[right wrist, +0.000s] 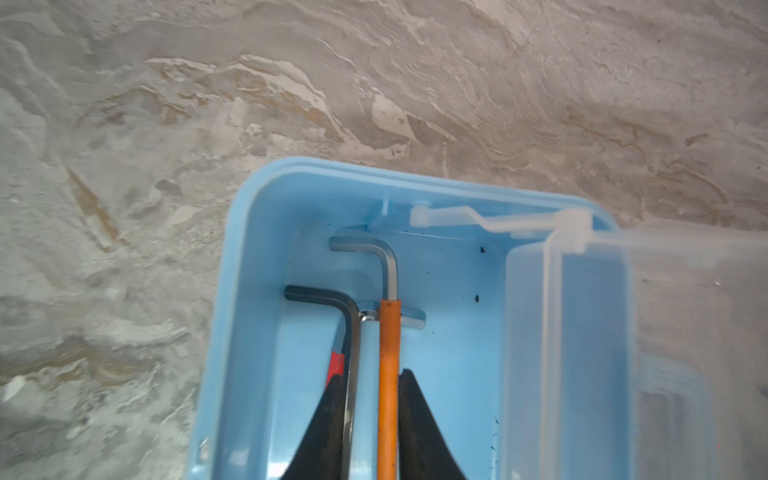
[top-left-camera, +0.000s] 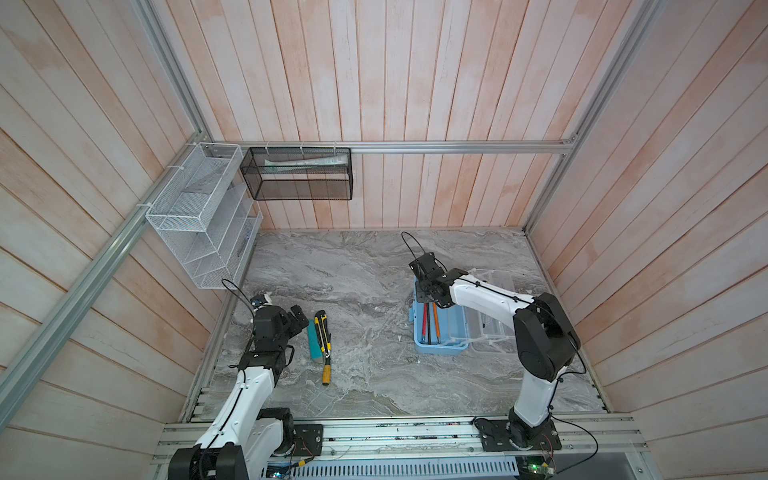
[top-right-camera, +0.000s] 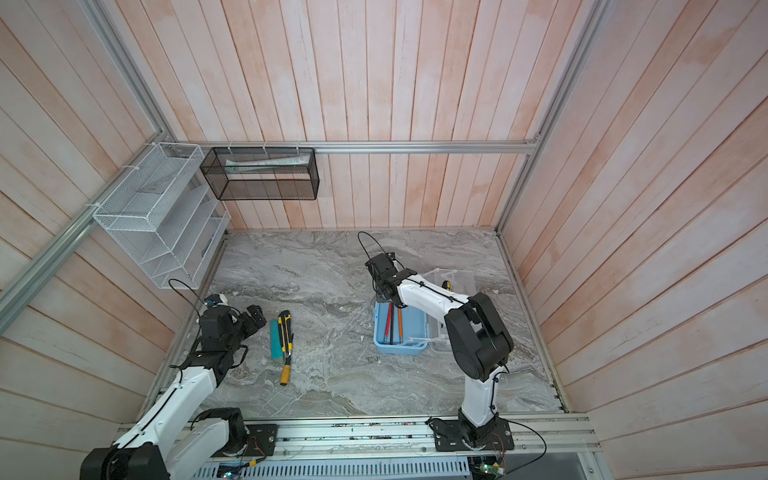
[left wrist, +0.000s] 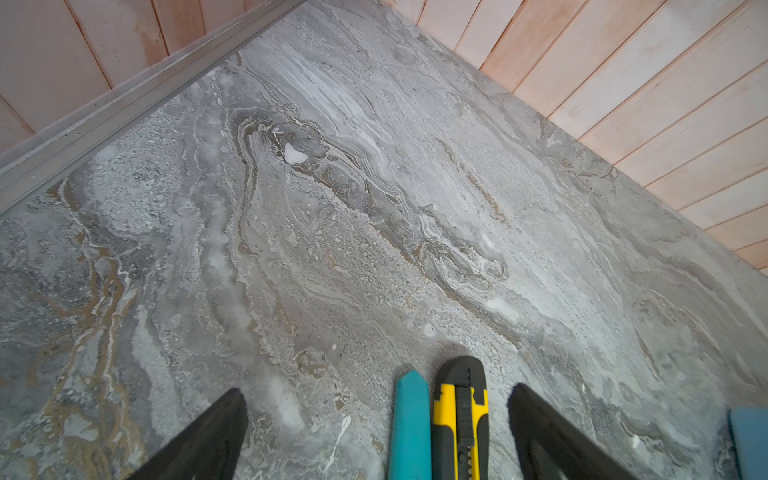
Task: Pack the tool kit
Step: 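Move the empty right gripper back to the tools beside the left gripper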
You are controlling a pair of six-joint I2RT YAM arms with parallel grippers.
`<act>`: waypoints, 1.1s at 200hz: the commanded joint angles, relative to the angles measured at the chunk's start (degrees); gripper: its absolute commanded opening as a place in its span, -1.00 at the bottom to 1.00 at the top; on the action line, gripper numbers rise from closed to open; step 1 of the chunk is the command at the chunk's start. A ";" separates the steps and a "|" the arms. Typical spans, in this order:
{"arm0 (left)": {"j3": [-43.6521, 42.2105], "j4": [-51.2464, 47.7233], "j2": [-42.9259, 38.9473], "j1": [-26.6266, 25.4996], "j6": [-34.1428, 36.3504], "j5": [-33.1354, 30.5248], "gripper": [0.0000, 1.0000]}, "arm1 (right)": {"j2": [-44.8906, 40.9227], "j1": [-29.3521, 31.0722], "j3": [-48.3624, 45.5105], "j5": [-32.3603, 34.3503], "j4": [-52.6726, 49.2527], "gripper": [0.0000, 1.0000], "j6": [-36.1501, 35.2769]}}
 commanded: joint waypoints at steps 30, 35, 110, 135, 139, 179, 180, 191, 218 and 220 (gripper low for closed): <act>-0.01 -0.06 -0.53 0.29 -0.25 -0.56 0.99 | 0.92 6.92 7.43 -18.76 6.02 -0.39 -5.77; -0.13 -0.15 -0.68 0.29 -0.39 -0.75 0.99 | 2.31 7.81 8.45 -20.27 6.35 -0.36 -6.18; -0.90 -1.13 -2.69 1.06 -1.87 -2.27 0.99 | 23.67 20.36 31.15 -29.73 -1.43 -0.18 -10.04; -0.85 -2.25 -2.84 1.20 -3.28 -4.31 0.99 | 26.93 23.13 33.23 -29.55 -4.22 -0.05 -12.06; -0.69 -2.72 -2.84 1.33 -3.79 -4.95 0.99 | 27.35 23.45 33.52 -29.62 -4.81 -0.05 -12.15; -1.28 -3.60 -3.48 3.69 -5.29 -4.82 0.99 | 28.69 25.68 34.99 -31.16 -8.14 0.01 -10.62; -1.32 -3.65 -3.56 3.75 -5.29 -4.77 0.99 | 28.69 25.69 34.92 -31.05 -8.18 0.01 -10.53; -1.47 -3.68 -3.94 4.18 -5.39 -4.52 0.99 | 28.78 26.03 34.67 -29.72 -9.43 0.02 -9.57; -2.06 -4.23 -4.97 5.71 -6.26 -4.24 0.99 | 29.13 26.41 35.22 -27.44 -12.98 0.03 -8.86; -2.20 -4.16 -5.02 5.86 -6.26 -3.94 0.99 | 29.13 26.40 35.27 -27.46 -13.15 0.03 -8.75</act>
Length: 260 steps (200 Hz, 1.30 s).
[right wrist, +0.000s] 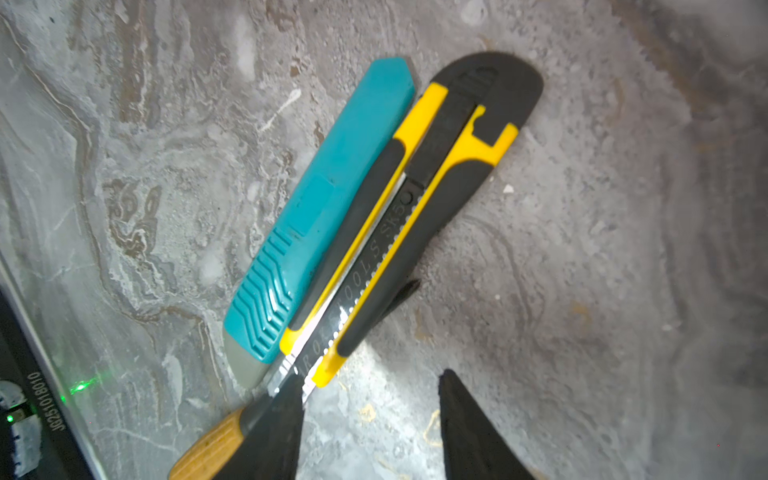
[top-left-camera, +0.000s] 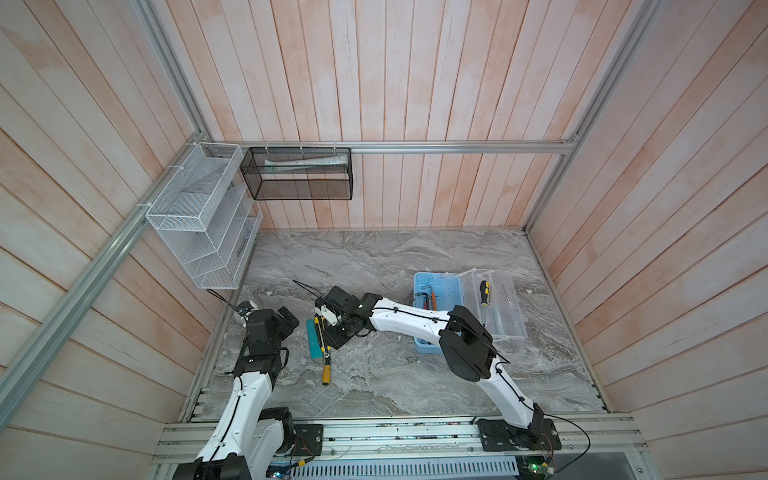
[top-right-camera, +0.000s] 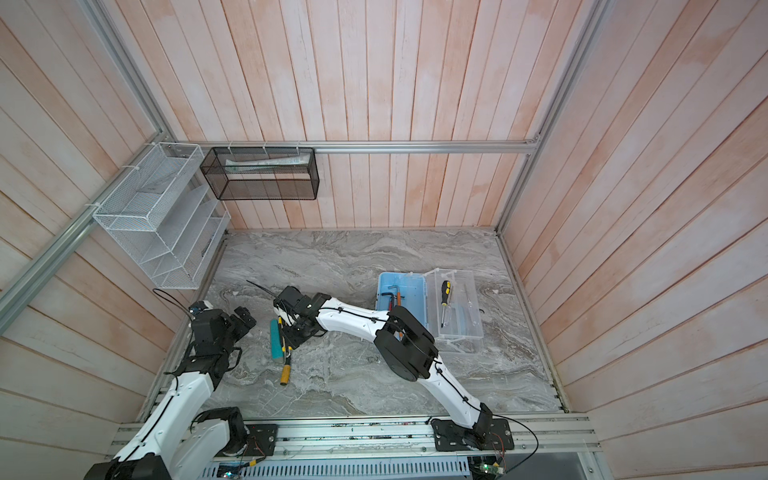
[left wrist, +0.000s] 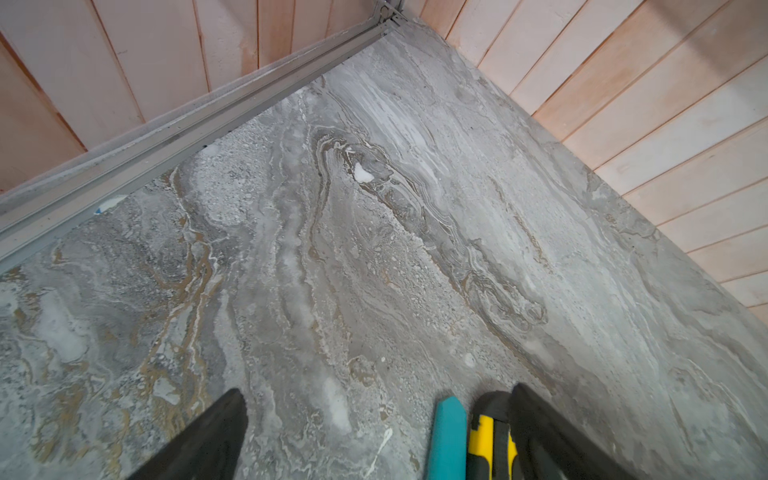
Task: Pack the tool kit
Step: 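Move the empty right gripper back to the tools beside the left gripper, then grasp the wooden-handled screwdriver beside the box cutters with the right gripper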
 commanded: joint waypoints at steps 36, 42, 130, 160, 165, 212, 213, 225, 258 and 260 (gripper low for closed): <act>-1.68 -0.54 -1.28 4.19 -1.46 2.83 0.99 | 2.08 0.63 4.17 -1.18 -9.47 0.03 2.16; -1.72 -0.54 -1.34 4.45 -1.50 3.01 0.99 | 2.67 0.75 5.38 -1.75 -10.57 0.03 2.23; -2.40 0.03 -2.39 5.61 -1.30 4.69 0.99 | 12.92 4.04 24.86 1.37 -25.65 0.11 6.86; -2.86 0.23 -2.87 5.99 -1.19 5.32 0.99 | 15.61 4.96 28.85 3.08 -29.82 0.12 7.96; -2.84 0.27 -3.03 6.13 -1.27 5.45 0.99 | 15.64 5.06 28.88 3.44 -30.08 0.12 8.22; -3.63 -0.09 -3.87 9.23 -2.07 7.18 0.99 | 16.51 5.94 30.11 5.10 -31.29 0.13 10.24; -3.67 -0.07 -3.93 9.30 -2.07 7.24 0.99 | 16.54 5.94 30.20 5.10 -31.37 0.13 10.25; -3.78 -0.07 -4.30 9.33 -2.09 7.30 0.99 | 17.22 6.02 31.34 5.01 -31.94 0.13 10.36; -4.05 0.07 -4.84 9.34 -1.91 7.64 0.99 | 18.07 6.28 33.48 4.58 -32.60 0.13 10.54; -4.03 0.14 -4.84 9.31 -1.90 7.69 0.99 | 18.07 6.29 33.58 4.58 -32.63 0.13 10.53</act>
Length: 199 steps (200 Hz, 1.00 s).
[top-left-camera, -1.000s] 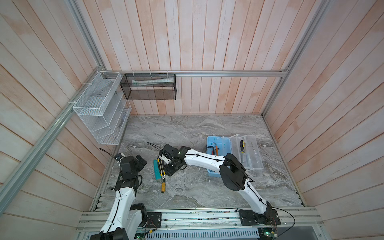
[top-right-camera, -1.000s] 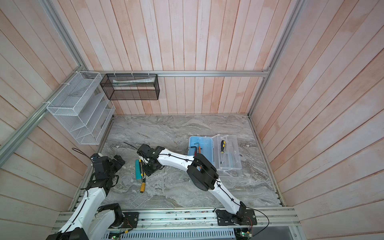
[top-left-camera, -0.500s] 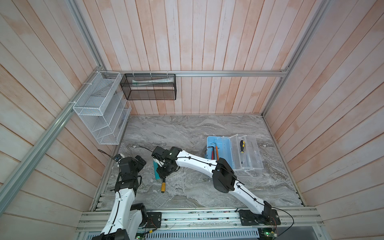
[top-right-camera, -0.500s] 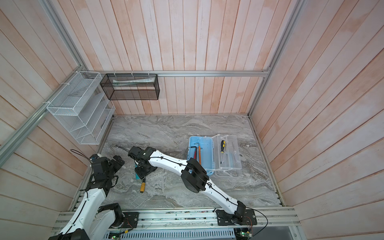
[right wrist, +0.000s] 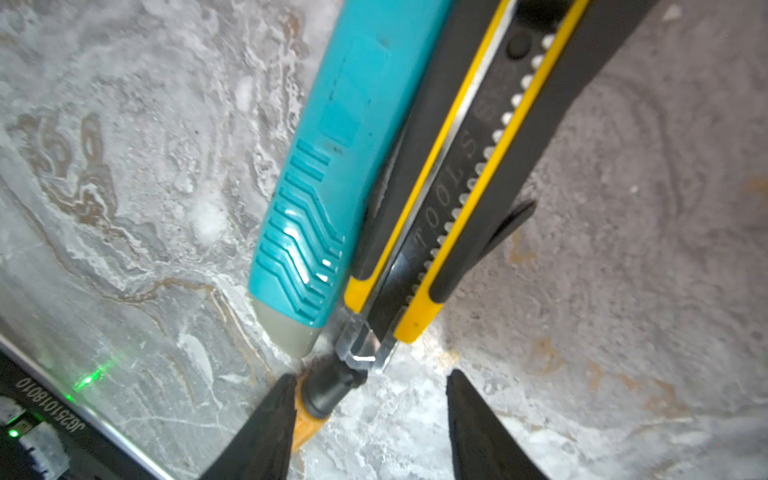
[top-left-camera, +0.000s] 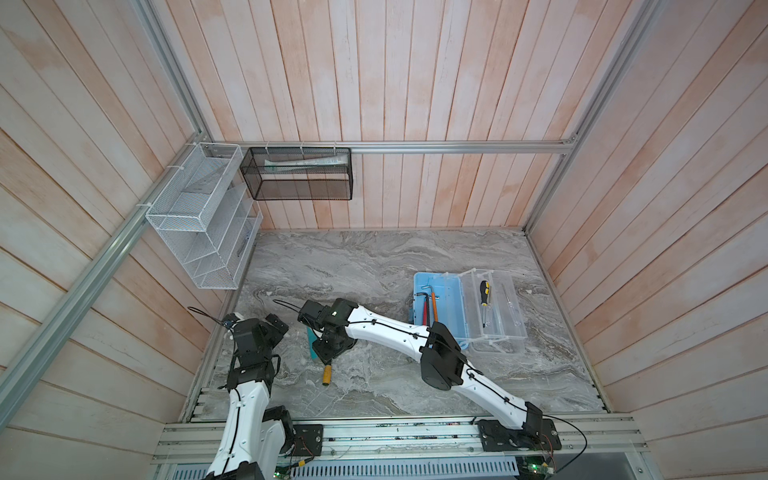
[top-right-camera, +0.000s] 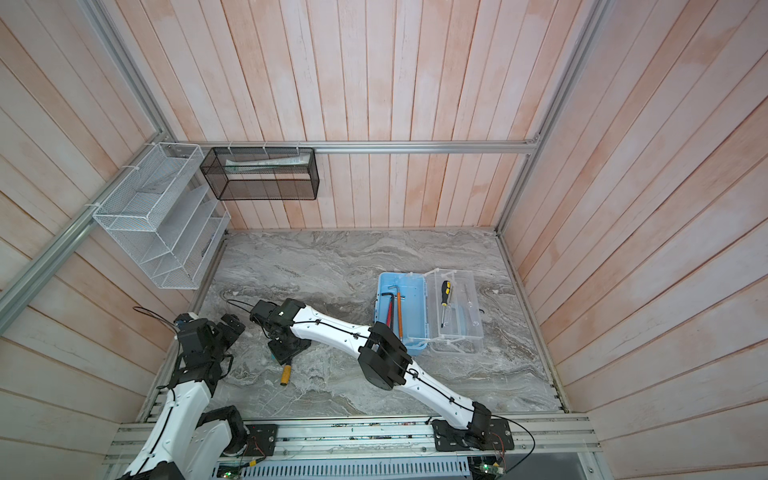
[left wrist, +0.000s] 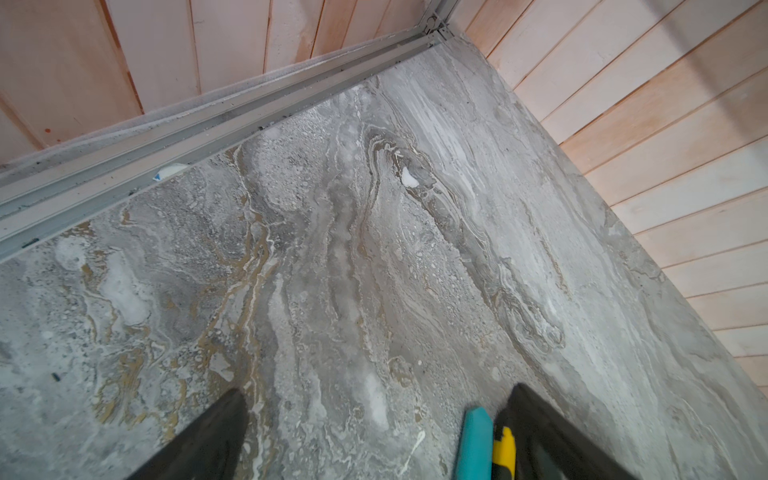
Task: Pack the tool kit
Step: 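Grasp the wooden-handled screwdriver beside the box cutters with the right gripper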
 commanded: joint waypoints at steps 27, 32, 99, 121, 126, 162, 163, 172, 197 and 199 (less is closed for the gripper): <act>-0.85 0.79 -0.86 0.19 0.03 1.69 0.99 | 4.22 0.75 3.04 0.71 -3.93 0.14 0.61; -0.80 0.83 -0.81 0.18 0.05 1.76 0.99 | 4.47 0.83 3.55 0.68 -4.35 0.14 0.52; -0.34 0.18 -0.48 0.20 0.84 2.74 0.99 | 4.34 1.54 2.01 2.37 -6.66 0.14 -0.84; -0.33 0.23 -0.49 0.21 0.84 2.91 0.99 | 3.00 1.54 -1.81 3.04 -6.81 0.04 -0.82; -0.29 0.16 -0.46 0.23 0.92 2.92 0.99 | 0.86 1.54 -2.53 3.43 -6.78 0.04 -0.84; -0.32 0.52 -0.35 0.23 1.15 3.48 0.99 | -4.34 1.45 -10.67 5.00 -3.08 -0.07 -1.19; -0.28 0.51 -0.36 0.24 1.17 3.51 0.99 | -4.50 1.45 -10.99 4.88 -2.88 -0.07 -1.19; -0.32 0.64 -0.34 0.17 1.33 3.75 0.99 | -5.63 1.30 -13.53 3.57 -0.84 -0.08 -1.62; -0.24 0.51 -0.41 0.18 1.70 4.26 0.99 | -8.62 0.43 -20.23 1.07 4.62 -0.24 -1.64; -0.22 0.39 -0.44 0.19 1.72 4.22 0.99 | -8.87 0.29 -20.80 0.88 5.03 -0.25 -1.59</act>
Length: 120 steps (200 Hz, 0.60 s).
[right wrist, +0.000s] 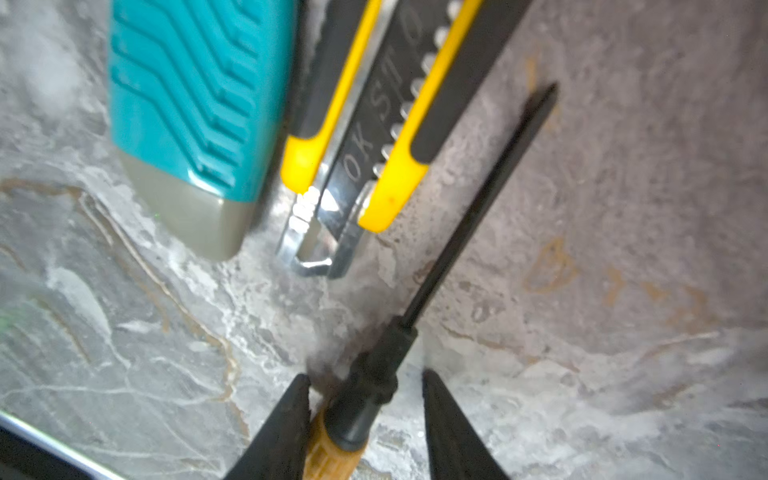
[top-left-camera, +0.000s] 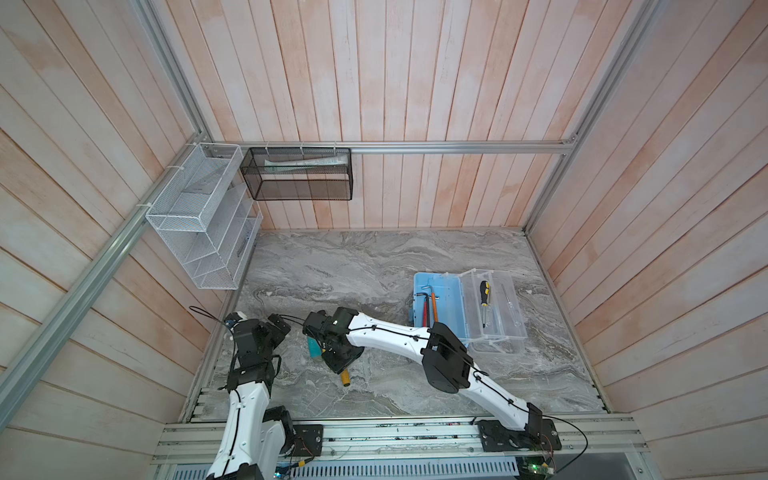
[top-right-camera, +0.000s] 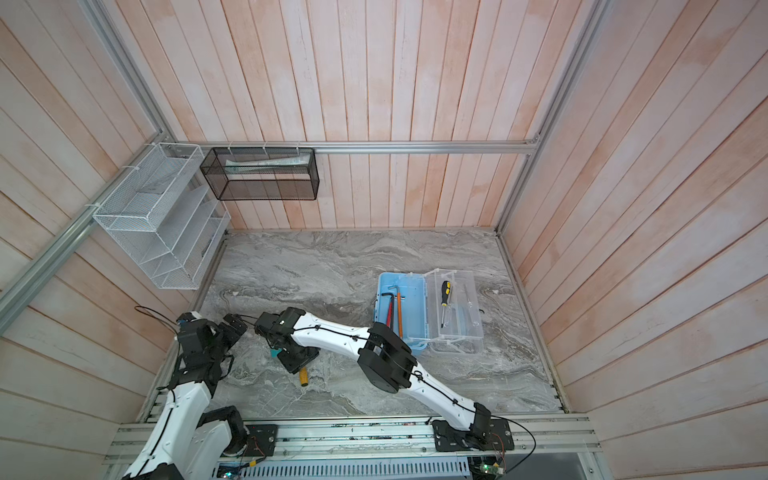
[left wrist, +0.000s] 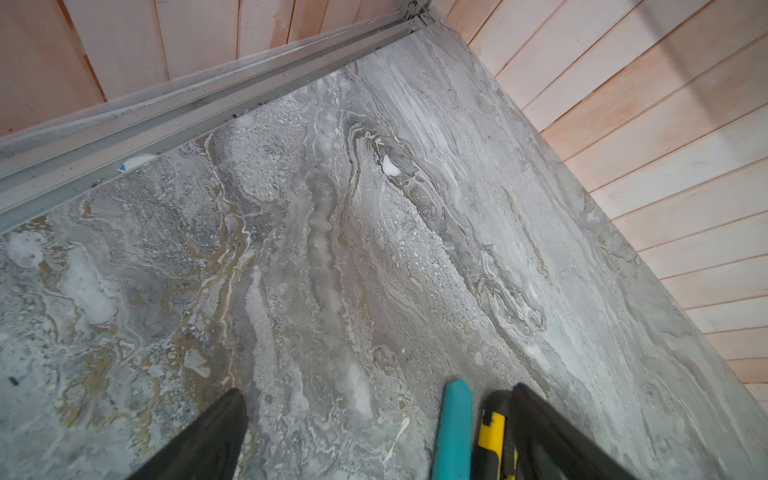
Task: Pack the tool kit
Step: 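Grasp the wooden-handled screwdriver beside the box cutters with the right gripper, then carry the screwdriver over the clear lid compartment of the box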
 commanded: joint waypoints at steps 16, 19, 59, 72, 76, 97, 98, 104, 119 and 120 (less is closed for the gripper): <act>-0.24 0.15 -0.64 0.24 1.34 1.24 0.99 | -4.40 -2.00 -9.67 -3.67 7.53 -0.35 -0.28; -0.16 0.07 -0.73 0.25 1.35 1.24 0.99 | -4.76 -2.23 -10.37 -3.88 8.13 -0.37 -0.21; -0.16 -0.08 -0.78 0.23 1.44 1.31 0.99 | -7.09 -3.72 -14.11 -3.38 10.94 -0.75 -0.62; -0.22 0.27 -0.41 0.17 1.69 1.78 0.99 | -7.85 -4.20 -14.64 -2.64 10.96 -0.85 -1.12; -0.22 0.53 -0.34 0.19 1.97 2.16 0.99 | -8.10 -4.37 -14.70 -2.33 10.89 -0.89 -1.26; -0.11 2.31 0.47 0.17 3.40 5.72 0.99 | -10.42 -6.04 -14.99 -0.25 10.09 -1.00 -1.52; -0.12 2.32 0.46 0.21 3.43 5.85 0.99 | -10.63 -6.09 -15.09 -0.09 10.09 -1.00 -1.51; 0.00 2.41 0.61 0.20 3.46 6.43 0.99 | -11.83 -6.76 -15.58 0.43 10.35 -1.00 -1.74; 0.14 2.57 0.89 0.21 3.62 8.22 0.99 | -15.94 -8.57 -17.73 2.24 11.40 -1.00 -2.02; 0.18 2.58 0.89 0.18 3.63 8.34 0.99 | -16.24 -8.72 -17.95 2.35 11.45 -1.00 -2.03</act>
